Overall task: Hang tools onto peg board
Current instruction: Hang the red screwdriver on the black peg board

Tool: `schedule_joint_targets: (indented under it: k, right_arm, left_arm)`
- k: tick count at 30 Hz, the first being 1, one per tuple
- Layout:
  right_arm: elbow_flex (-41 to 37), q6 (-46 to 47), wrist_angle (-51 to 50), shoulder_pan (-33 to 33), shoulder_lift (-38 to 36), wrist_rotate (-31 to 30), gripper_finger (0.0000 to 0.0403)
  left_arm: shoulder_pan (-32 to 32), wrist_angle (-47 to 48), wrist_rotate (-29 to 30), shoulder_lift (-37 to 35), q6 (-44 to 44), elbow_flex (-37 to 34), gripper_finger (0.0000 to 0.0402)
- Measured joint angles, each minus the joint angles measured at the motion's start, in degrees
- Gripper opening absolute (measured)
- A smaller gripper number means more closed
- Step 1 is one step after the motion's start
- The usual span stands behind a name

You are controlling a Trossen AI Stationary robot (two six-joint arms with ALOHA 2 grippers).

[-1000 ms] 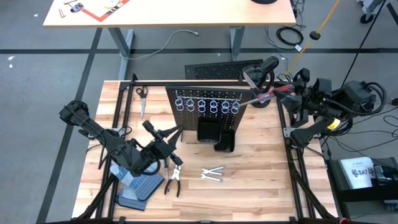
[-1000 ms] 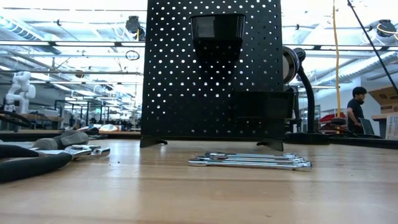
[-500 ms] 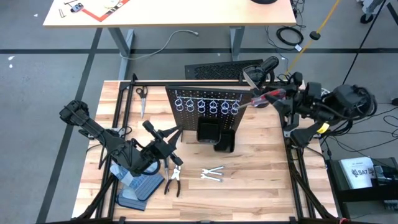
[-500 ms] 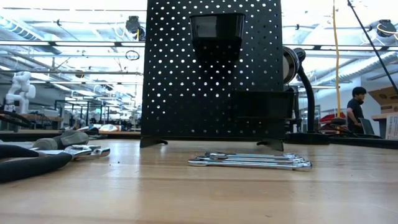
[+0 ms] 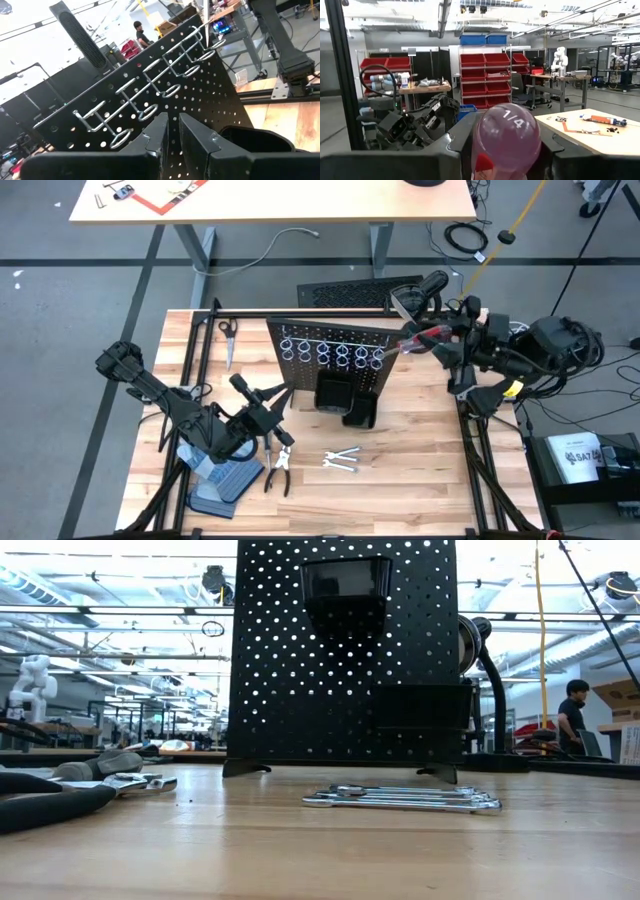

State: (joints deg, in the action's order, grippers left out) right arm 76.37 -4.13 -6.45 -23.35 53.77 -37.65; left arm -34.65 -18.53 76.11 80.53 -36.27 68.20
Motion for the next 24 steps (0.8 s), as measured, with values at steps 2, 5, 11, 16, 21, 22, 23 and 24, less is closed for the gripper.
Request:
schedule_joint_targets:
  k: [2,5,11,16,21,22,23,24]
  right_arm:
    - [1.2,-0.1,-1.4,0.0,1.0,0.0,0.0113]
    - [3.5,0.2,-3.1,0.0,2.2,0.0,0.0113]
    - [7.2,0.3,-6.5,0.0,4.9,-0.1,0.0113]
    - [7.6,1.9,-8.0,0.1,5.7,0.0,0.0113]
    - [7.6,4.8,-10.7,1.0,6.3,-0.1,0.0113]
    - [7.6,5.3,-11.1,1.2,6.3,0.0,0.0113]
    - [7.6,5.7,-11.6,1.3,6.2,0.0,0.0113]
    - [7.6,6.0,-11.7,1.5,6.3,0.0,0.0113]
  left_arm:
    - [0.0,0.0,-1.3,0.0,0.0,0.0,0.0056]
    - [0.0,0.0,-3.2,0.0,1.5,0.0,0.0056]
    - [0.0,0.0,-3.8,0.0,1.6,0.0,0.0056]
    - [0.0,0.0,-3.8,0.0,1.6,0.0,0.0056]
    - [0.0,0.0,-3.8,0.0,1.6,0.0,0.0056]
    - [0.0,0.0,-3.8,0.0,1.6,0.0,0.0056]
    - [0.0,0.0,-3.8,0.0,1.6,0.0,0.0056]
    - [0.0,0.0,-3.8,0.0,1.6,0.0,0.0056]
